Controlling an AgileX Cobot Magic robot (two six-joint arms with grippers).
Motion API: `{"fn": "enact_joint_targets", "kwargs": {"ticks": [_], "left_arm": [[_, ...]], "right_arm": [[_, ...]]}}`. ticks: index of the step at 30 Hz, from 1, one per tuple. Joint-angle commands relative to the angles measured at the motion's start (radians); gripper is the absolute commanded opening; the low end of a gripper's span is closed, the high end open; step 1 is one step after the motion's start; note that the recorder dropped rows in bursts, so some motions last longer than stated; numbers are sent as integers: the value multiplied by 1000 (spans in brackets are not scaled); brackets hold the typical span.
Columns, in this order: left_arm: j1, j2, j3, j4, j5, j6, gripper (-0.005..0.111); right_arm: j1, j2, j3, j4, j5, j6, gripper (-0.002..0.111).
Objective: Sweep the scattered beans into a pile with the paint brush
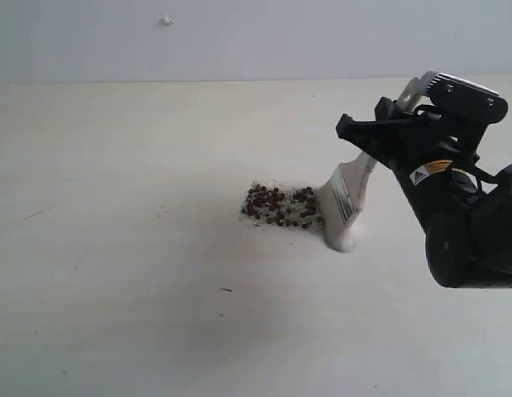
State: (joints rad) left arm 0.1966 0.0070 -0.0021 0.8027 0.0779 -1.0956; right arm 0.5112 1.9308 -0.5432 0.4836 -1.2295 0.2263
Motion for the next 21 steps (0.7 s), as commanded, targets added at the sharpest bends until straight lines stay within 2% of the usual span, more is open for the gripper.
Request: {"fn": "enact_joint_targets", "kwargs": {"ticks": [1, 13, 21], "left_arm": [[-1, -7, 2, -1, 4, -2, 0], [-1, -7, 2, -1, 4, -2, 0], [-1, -7, 2, -1, 4, -2, 0]], "right_arm": [[1, -36, -3, 31, 8, -60, 0], [1, -106, -3, 29, 18, -67, 0], [1, -182, -50, -38, 256, -179, 0]]}}
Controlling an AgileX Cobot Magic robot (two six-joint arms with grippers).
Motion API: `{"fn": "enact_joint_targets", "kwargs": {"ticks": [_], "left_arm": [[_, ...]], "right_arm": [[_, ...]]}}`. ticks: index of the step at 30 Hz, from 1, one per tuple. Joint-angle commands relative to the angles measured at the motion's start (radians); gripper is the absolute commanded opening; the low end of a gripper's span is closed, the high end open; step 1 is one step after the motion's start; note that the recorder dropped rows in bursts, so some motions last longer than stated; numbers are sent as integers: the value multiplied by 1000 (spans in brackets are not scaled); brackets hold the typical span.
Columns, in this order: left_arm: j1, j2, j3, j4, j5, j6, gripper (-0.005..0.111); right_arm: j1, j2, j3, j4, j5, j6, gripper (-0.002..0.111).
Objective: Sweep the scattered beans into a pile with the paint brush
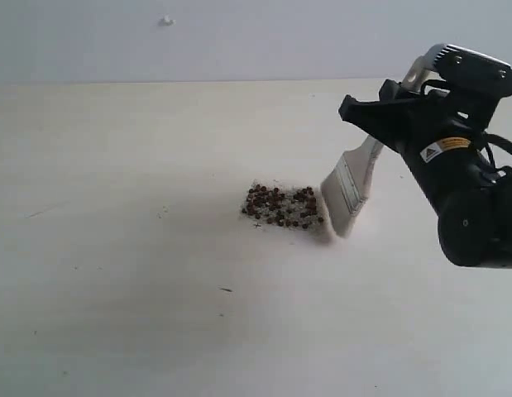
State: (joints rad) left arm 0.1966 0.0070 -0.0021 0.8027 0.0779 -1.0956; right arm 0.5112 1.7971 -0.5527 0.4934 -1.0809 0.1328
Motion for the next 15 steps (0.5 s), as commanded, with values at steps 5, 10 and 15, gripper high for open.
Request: {"fn": "enact_joint_targets", "kwargs": {"ticks": [5, 10, 15], "left_arm": [[-1, -7, 2, -1, 4, -2, 0], [-1, -7, 2, -1, 4, -2, 0], [-1, -7, 2, -1, 4, -2, 0]], "right_arm": [[-7, -101, -59, -68, 168, -116, 0], [-61, -156, -145, -217, 506, -133, 0], [-66, -224, -151, -209, 503, -133, 0]]}}
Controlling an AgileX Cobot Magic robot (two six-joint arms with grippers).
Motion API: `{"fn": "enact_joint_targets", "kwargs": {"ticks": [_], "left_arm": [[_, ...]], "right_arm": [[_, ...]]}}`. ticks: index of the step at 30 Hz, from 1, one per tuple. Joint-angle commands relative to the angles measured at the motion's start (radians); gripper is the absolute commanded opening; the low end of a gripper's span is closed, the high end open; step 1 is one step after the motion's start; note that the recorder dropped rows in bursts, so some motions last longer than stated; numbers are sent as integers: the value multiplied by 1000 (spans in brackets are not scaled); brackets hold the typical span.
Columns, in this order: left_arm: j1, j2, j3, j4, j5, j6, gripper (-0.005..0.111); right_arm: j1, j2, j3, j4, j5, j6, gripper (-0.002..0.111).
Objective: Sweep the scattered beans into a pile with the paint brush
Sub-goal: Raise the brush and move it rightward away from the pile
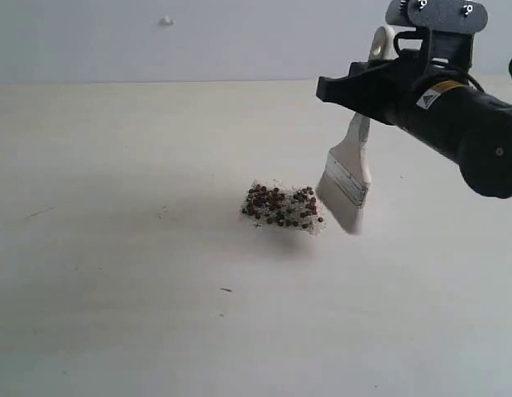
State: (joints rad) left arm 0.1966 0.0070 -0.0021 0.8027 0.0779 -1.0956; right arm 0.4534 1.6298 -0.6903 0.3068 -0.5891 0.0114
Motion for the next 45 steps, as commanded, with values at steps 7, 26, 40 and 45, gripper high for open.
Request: {"fn": "enact_joint_targets", "kwargs": {"ticks": [7, 26, 40, 45], "left_arm": [[-1, -7, 2, -1, 4, -2, 0], [-1, -7, 2, -1, 4, -2, 0], [-1, -7, 2, -1, 4, -2, 0], [-1, -7, 2, -1, 4, -2, 0]], "right_arm": [[-8, -126, -14, -103, 78, -11, 0], [-142, -165, -295, -215, 753, -119, 0], [-214, -168, -293, -210, 804, -201, 0], [-286, -168, -293, -210, 810, -197, 0]]}}
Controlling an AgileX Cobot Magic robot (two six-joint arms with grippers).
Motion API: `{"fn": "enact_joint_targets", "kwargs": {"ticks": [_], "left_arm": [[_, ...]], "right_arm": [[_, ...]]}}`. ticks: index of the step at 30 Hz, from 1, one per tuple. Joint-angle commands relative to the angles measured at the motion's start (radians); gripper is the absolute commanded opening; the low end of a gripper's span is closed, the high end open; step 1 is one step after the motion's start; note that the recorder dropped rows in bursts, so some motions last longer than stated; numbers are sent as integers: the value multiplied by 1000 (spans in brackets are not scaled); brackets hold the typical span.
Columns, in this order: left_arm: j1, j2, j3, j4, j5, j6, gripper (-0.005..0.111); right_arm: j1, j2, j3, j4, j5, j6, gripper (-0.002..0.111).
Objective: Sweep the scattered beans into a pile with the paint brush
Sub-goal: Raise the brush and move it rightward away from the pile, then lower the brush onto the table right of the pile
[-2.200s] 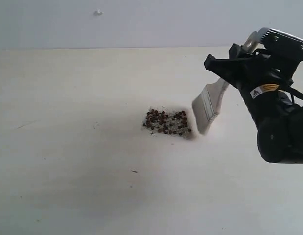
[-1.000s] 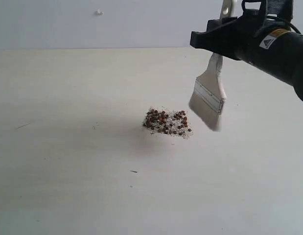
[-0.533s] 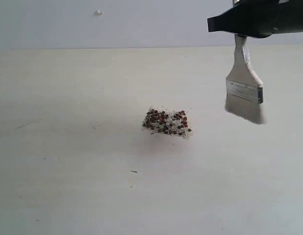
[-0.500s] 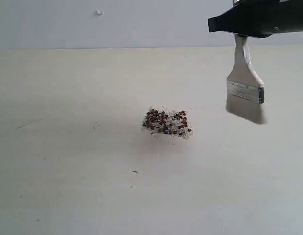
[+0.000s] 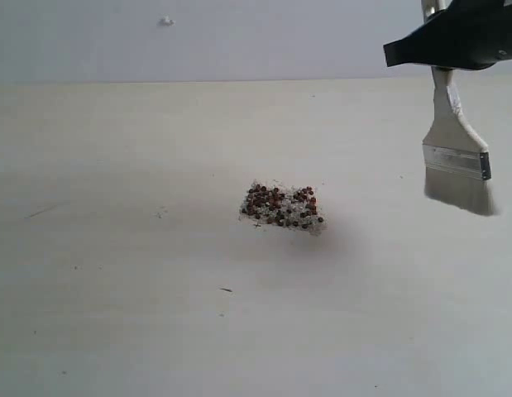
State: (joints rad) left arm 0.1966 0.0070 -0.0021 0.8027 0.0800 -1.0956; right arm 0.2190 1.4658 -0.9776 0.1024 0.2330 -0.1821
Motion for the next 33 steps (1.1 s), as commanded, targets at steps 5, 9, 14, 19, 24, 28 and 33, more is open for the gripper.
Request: {"fn": "enact_joint_targets", "kwargs": {"ticks": [5, 9, 14, 19, 24, 28, 33], "left_arm": [[-1, -7, 2, -1, 2, -2, 0], [-1, -7, 2, -1, 2, -2, 0], [-1, -7, 2, -1, 2, -2, 0], [-1, -7, 2, -1, 2, -2, 0], [-1, -7, 2, -1, 2, -2, 0], [-1, -7, 2, -1, 2, -2, 0], [-1, -7, 2, -1, 2, -2, 0]], "right_arm": [[-82, -4, -6, -31, 7, 2, 0], [-84, 0, -6, -119, 70, 4, 0], [-128, 0, -6, -41, 128, -22, 0], [-193, 0, -6, 393, 226, -430, 0], [-288, 36, -6, 964, 533, -930, 0], [-332, 147, -6, 1009, 708, -987, 0], [-335, 269, -6, 1179, 906, -1153, 0]]}}
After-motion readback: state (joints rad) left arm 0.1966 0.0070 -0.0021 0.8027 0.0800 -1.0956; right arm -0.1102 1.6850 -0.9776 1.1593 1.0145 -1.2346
